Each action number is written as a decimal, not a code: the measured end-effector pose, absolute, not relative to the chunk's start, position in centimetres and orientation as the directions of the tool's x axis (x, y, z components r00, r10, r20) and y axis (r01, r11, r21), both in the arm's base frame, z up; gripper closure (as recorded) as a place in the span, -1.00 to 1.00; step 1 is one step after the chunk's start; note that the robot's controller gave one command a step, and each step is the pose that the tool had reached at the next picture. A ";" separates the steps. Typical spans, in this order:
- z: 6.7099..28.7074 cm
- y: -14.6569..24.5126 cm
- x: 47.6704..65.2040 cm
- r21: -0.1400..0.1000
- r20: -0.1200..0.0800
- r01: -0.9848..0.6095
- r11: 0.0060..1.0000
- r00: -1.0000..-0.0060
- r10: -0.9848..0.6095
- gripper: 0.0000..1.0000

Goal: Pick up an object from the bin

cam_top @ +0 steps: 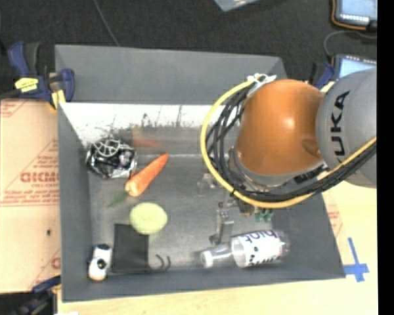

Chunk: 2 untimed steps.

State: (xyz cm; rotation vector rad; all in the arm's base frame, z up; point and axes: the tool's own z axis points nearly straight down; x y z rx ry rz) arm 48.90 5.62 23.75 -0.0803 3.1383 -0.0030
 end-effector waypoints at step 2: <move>21.4 10.5 52.8 -0.002 -0.007 -0.273 0.962 -0.962 -0.273 -1.00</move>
Offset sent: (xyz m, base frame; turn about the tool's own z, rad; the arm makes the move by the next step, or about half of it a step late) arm -0.0081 0.0639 -0.0349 -0.4952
